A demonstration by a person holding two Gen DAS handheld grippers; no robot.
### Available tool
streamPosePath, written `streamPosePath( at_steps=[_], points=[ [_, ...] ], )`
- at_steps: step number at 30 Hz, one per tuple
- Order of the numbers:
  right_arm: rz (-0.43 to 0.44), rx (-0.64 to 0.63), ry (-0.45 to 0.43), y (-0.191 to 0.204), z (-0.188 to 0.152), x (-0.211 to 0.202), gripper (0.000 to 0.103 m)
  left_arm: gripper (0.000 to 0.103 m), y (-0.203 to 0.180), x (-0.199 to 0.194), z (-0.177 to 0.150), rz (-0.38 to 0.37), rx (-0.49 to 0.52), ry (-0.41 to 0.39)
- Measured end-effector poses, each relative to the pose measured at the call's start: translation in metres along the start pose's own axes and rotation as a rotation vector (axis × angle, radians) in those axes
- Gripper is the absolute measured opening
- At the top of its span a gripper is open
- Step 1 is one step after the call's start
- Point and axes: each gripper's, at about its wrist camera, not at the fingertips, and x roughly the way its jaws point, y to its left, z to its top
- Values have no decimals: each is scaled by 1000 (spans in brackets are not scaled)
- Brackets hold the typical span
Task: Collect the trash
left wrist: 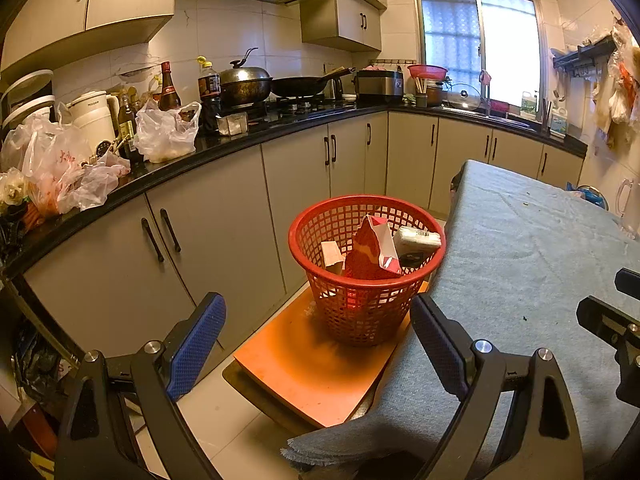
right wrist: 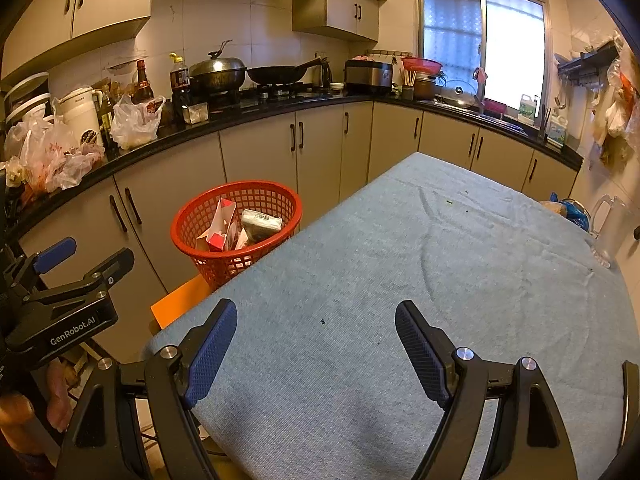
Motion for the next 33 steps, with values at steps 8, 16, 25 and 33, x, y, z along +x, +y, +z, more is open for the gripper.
streamPosePath(
  at_steps=[8, 16, 25, 33],
  points=[
    [1, -4, 5, 0, 0, 2, 85, 93, 1, 0, 0, -1, 0, -3],
    [1, -4, 4, 1, 0, 2, 85, 93, 1, 0, 0, -2, -2, 0],
    [3, -12, 2, 1, -2, 2, 85, 93, 2, -2, -2, 2, -4, 0],
    [5, -9, 2, 0, -3, 2, 85, 93, -2, -5, -7, -7, 9, 1]
  ],
)
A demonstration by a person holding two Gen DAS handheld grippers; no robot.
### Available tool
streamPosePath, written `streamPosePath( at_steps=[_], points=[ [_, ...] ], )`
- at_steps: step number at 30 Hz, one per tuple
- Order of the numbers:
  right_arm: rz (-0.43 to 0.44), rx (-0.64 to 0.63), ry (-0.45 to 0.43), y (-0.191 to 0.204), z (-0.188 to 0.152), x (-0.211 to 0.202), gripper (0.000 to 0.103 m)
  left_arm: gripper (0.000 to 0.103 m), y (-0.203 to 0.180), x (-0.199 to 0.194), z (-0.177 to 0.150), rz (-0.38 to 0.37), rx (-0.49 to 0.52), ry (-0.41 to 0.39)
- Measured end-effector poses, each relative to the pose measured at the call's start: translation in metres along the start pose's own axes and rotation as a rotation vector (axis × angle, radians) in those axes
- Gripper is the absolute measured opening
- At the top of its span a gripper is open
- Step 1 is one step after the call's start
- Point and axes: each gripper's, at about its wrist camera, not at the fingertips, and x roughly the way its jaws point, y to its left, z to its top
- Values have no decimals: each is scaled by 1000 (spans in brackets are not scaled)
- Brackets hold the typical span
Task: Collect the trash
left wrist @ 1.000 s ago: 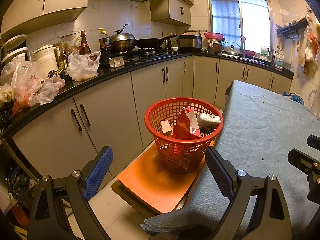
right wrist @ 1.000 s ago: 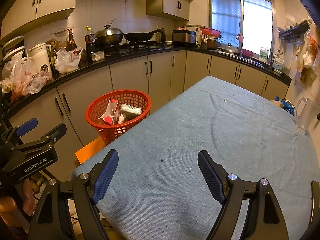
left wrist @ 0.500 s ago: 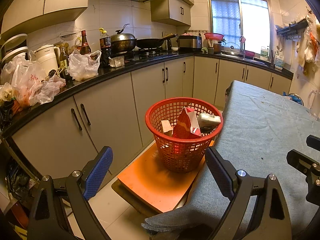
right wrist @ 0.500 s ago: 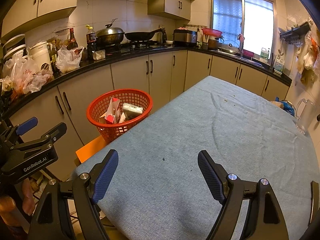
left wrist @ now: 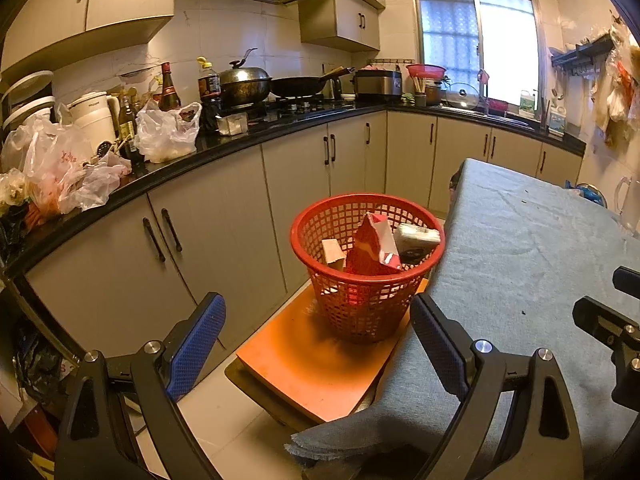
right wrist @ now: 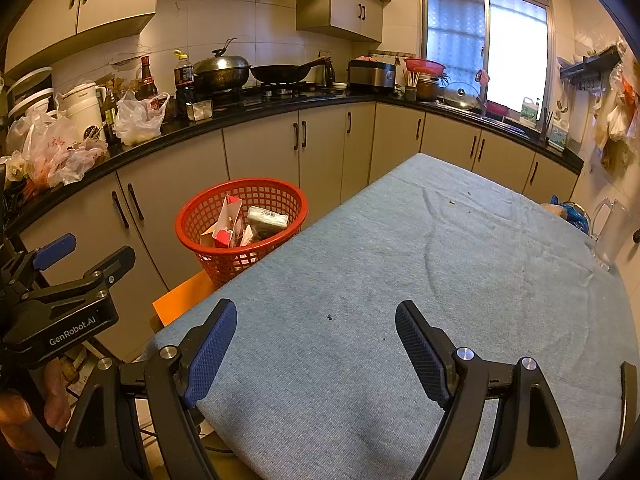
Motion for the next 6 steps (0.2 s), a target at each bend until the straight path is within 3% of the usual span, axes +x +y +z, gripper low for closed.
streamPosePath(
  at_steps=[2, 6],
  points=[
    [4, 11, 2, -2, -1, -1, 85, 101, -4, -3, 3, -23, 4, -15],
    [-35, 67, 6, -32, -8, -5, 85, 101, -29, -4, 15, -80, 45, -13]
  ],
)
